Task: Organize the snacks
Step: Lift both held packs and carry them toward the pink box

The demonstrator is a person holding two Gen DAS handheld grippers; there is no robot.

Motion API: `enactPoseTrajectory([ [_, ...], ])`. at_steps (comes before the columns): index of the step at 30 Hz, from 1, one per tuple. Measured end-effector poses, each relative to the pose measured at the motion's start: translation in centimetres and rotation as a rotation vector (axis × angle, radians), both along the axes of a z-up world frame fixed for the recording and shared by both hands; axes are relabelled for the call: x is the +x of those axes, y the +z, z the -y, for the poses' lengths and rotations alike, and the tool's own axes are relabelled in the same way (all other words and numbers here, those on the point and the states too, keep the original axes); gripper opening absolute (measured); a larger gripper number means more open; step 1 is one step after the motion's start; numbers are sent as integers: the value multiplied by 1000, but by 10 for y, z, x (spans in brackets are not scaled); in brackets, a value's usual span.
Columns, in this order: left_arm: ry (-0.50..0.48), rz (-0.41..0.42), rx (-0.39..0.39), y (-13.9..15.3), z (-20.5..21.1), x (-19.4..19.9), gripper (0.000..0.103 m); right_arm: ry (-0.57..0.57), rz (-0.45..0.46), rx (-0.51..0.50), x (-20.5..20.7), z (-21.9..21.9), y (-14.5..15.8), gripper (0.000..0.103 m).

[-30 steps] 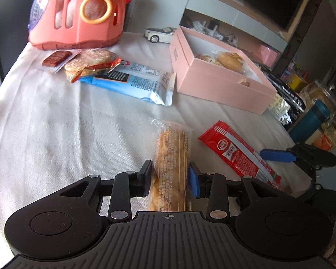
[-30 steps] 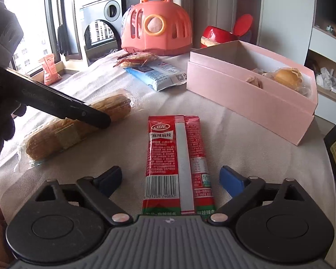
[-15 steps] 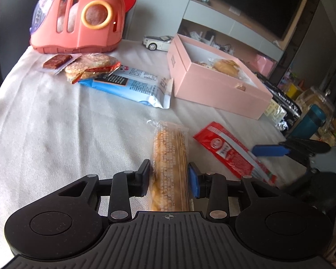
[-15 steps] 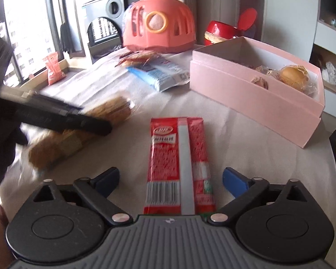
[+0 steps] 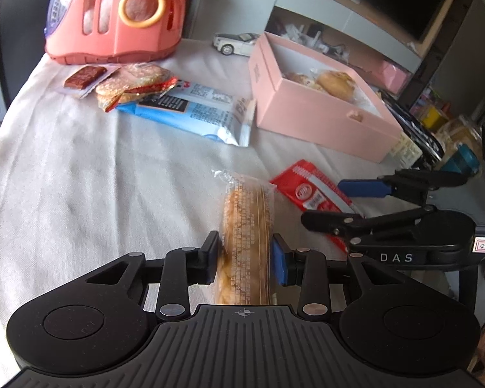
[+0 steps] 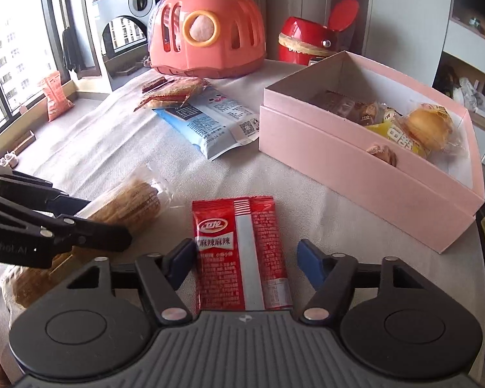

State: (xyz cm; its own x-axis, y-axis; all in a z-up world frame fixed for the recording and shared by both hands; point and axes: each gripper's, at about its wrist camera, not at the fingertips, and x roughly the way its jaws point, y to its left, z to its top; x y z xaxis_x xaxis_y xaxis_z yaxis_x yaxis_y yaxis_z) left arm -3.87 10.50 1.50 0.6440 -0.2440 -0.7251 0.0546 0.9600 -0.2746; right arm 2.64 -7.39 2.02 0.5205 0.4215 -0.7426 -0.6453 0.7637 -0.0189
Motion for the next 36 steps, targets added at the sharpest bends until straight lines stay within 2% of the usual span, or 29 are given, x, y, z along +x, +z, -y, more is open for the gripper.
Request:
enactPoseTrajectory([
  [8,13,37,-59,-5,-5,-15,38,40,34,-22,-37,28,2,55],
  [12,11,26,-69,-3,-4,-18,36,30,21,-25,-49,39,5,49],
  [14,28,3,-100,-1,-4,-20,35,17,18,-18,-51,42,9,47],
  [16,26,11,-93,4,0,-25,35,3,34,-4,-54,46,15,47],
  [23,-19,179,-17,61,24,-45,35,-16,162,61,-72,57,59,47],
  [29,-72,334,59,113,53,-52,34,-56,281,158,-78,70,105,47],
  [33,-103,405,95,140,69,-52,34,-92,345,209,-79,81,133,47],
  [36,-109,456,92,165,72,-39,34,-111,390,232,-76,87,154,47],
])
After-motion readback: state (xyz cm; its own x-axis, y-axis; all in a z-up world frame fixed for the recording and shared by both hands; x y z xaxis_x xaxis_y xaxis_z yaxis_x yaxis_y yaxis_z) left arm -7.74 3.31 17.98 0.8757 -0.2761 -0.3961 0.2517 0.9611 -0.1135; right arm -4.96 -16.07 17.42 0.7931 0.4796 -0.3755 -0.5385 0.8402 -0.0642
